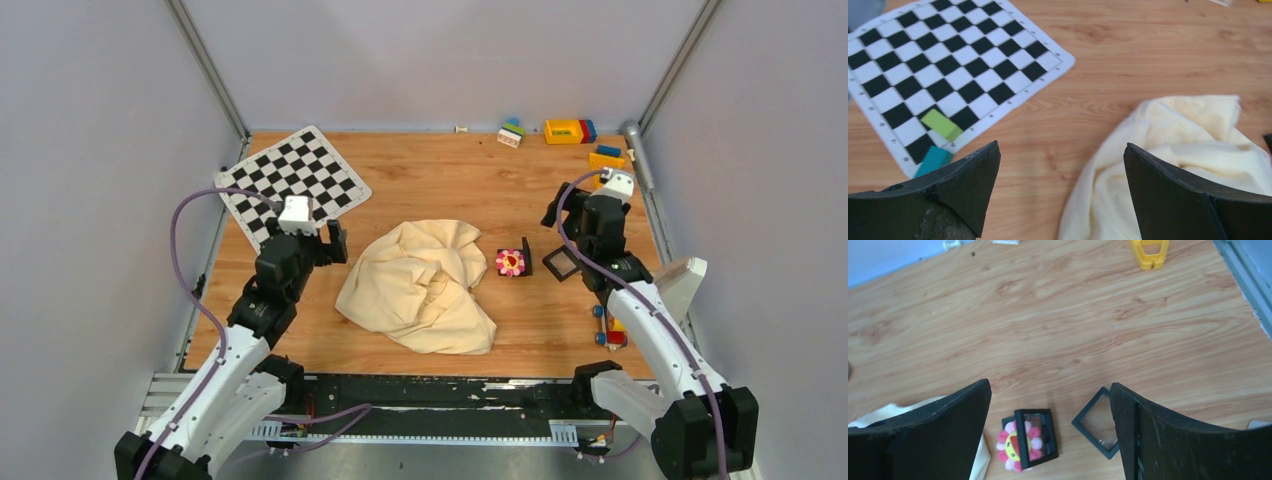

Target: Remove the brooch from the garment

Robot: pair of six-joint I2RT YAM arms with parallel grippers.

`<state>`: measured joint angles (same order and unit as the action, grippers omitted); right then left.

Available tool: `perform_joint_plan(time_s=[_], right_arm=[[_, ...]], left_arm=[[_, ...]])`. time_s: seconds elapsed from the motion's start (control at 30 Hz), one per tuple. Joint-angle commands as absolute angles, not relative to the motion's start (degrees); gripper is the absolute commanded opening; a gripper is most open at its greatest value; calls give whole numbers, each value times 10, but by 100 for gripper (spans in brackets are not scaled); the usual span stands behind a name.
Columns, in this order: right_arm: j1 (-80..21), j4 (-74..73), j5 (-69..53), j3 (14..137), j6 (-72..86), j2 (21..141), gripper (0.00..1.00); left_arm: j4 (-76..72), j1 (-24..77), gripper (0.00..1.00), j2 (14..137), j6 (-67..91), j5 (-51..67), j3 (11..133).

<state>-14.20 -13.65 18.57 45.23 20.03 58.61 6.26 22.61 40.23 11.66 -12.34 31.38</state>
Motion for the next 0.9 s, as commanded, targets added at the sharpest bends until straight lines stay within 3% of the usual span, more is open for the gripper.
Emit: perform_joint_plan(time_s=[0.0,0.37,0.5,0.63,0.73,0.87], right_arm=[[-78,60,135,381,175,572,90],[-6,304,40,230,75,630,100],[-6,330,49,216,70,656,99],[19,459,34,141,55,666,94],[23,508,31,114,54,678,99],[29,601,11,86,52,730,97]], left_arm=[[-57,142,100,398,103,-168,268],[-403,41,100,601,22,-146,165],[-463,29,100,662,4,-124,161],[-547,21,100,725,-9,-94,148],[-605,17,100,781,-17,-82,143],[-572,16,100,804,-20,-71,168]])
